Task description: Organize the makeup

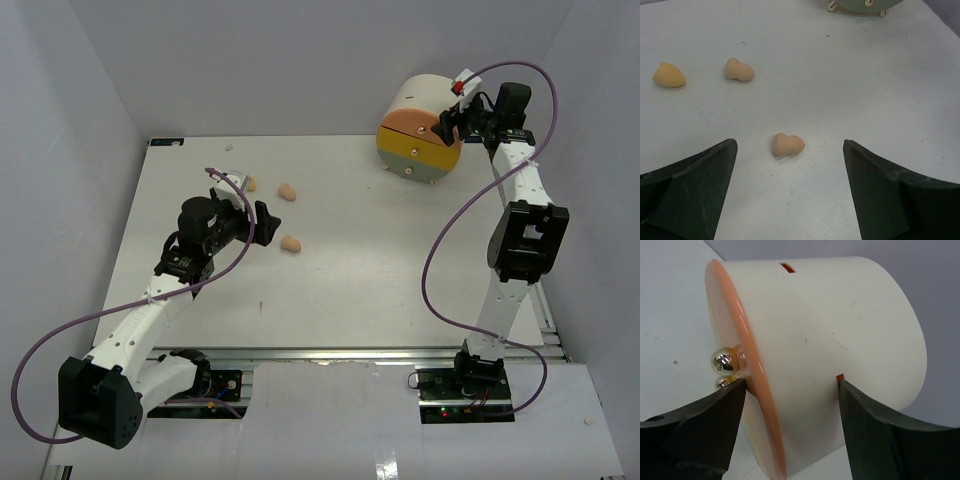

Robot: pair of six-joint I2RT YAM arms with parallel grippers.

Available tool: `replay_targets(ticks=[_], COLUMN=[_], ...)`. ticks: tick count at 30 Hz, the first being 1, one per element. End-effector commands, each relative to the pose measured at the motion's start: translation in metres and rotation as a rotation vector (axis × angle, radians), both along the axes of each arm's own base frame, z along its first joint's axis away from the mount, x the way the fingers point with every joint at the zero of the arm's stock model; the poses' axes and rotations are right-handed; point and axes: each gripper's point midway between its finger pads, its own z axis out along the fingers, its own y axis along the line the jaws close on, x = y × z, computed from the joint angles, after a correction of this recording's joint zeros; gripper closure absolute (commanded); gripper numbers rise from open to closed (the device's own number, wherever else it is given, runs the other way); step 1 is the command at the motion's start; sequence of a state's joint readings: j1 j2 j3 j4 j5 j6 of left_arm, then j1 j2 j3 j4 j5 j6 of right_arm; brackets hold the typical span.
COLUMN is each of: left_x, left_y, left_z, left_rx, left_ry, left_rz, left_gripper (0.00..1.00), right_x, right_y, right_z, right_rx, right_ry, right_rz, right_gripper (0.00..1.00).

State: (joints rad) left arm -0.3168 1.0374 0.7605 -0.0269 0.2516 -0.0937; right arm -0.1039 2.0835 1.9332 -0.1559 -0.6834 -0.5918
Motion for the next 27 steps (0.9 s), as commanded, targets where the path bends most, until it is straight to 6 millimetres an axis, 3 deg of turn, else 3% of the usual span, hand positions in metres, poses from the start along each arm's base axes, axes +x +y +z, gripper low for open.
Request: replay_targets(ticks=[1,12,16,23,27], left_x=[-0.003,-0.005,-0.005,-0.009,-0.013], left_y=[0.001,0.001,0.0,-0.009,-0.021], left_z=[0.012,0.015,0.017,0.015,0.009], left_rx=[-0.009,-0.014,-0.018,-0.037,-0.062], left_ry=[-0.032,-0.04,-0.044,-0.037,-0.009], left_rz=[-0.008,-0.006,-0.011,-0.067,-0.136], left_gripper=[0.02,0.02,0.02,0.02,0.02], right_x=[-0.033,-0.088,-0.109,-0.129,-0.133], right_y=[0.031,0.072,0.089,0.103,0.112], right_z=[0.006,-0.031,-0.029,-0.032,-0.036], right_rx=[0.091,0.048,0.055,0.126,0.178], right_ry=[0.108,0.166,0.156,0.231,0.308], right_rz=[0.035,-0.011,-0.027,-0.11,-0.162], right_gripper=[0.3,0.33,0.33,0.34,0.25])
